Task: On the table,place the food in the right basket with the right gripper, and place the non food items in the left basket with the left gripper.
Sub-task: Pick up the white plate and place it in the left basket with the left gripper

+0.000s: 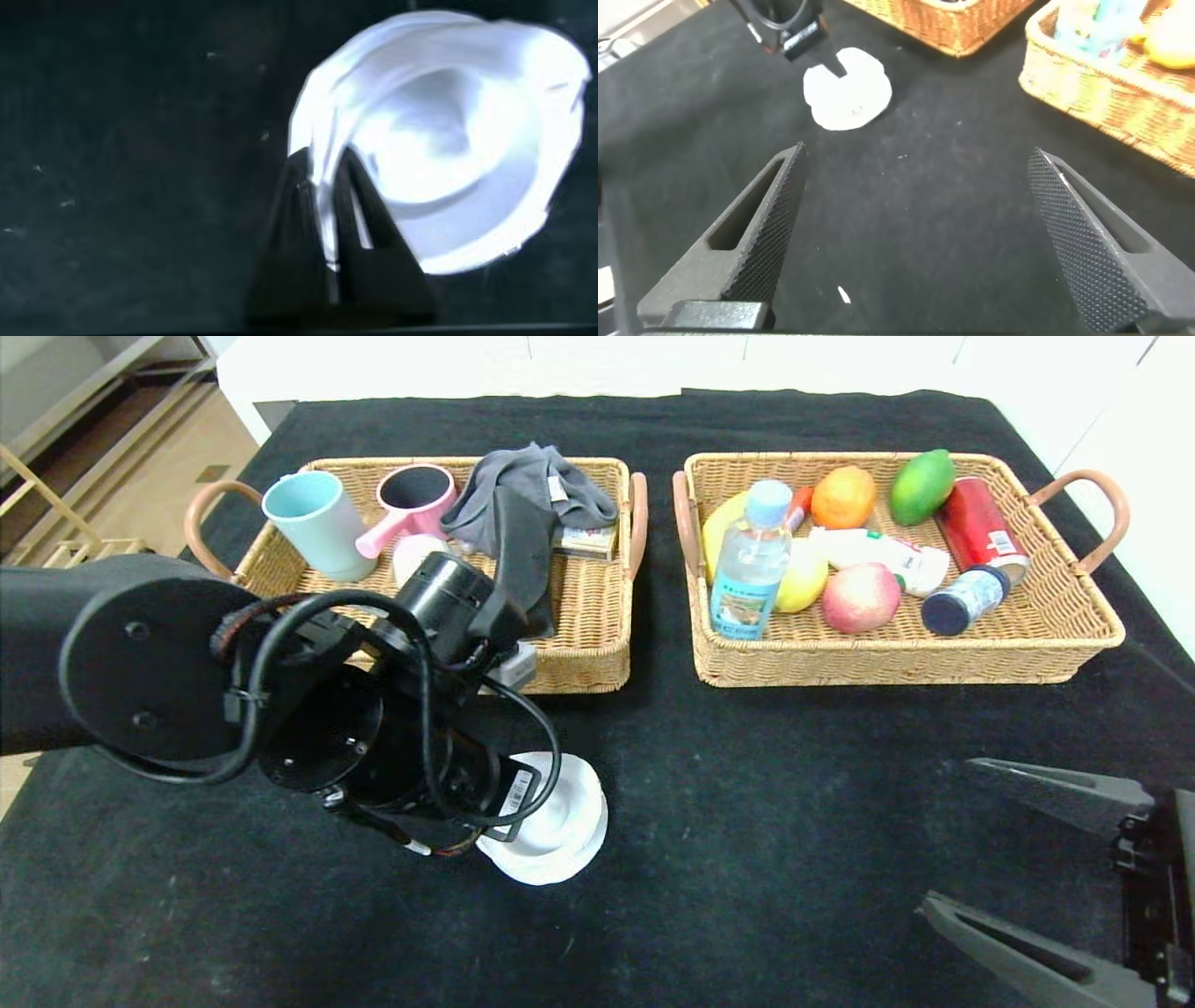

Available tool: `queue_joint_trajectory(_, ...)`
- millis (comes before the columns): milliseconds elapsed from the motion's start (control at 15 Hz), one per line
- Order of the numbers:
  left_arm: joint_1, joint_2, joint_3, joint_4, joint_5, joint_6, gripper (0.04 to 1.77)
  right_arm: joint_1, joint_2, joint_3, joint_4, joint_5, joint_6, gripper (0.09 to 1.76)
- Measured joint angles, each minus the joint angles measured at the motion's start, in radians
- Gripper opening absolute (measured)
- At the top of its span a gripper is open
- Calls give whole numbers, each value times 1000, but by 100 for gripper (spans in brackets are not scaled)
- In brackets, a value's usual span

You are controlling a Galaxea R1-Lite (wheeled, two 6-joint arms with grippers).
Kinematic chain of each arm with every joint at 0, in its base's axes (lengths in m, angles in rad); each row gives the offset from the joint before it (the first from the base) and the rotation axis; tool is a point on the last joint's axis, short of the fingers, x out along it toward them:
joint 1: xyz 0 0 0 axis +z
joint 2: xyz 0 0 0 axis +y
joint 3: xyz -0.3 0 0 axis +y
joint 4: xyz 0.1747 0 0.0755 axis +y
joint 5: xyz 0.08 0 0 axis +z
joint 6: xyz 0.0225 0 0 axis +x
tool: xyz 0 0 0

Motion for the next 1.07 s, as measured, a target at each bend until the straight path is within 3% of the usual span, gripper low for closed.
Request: queue_joint_trajectory(1067, 0, -6, -14, -1, -16, -3, 18, 0, 0, 0, 1, -1, -6, 171)
